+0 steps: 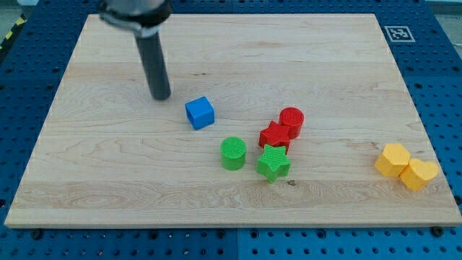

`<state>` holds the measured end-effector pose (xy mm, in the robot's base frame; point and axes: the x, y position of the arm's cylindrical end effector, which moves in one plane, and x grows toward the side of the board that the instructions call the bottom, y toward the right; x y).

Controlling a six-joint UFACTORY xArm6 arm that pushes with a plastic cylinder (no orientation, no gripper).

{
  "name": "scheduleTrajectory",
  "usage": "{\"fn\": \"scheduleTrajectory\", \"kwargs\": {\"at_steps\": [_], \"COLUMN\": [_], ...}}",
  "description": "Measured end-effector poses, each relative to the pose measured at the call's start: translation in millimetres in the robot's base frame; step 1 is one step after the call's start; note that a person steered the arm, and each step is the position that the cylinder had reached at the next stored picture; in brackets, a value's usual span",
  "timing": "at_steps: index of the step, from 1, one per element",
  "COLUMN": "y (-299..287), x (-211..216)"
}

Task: Move the blue cube to the bottom of the blue triangle

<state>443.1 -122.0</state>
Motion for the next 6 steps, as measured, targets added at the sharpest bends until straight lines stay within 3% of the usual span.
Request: {"fn": "scheduleTrajectory", "kwargs": {"at_steps": [1,2,3,5,6], "y": [33.6,90.1,90.1,89.5,73.3], "x": [84.1,104.6,99.1,39.4,31.0]}}
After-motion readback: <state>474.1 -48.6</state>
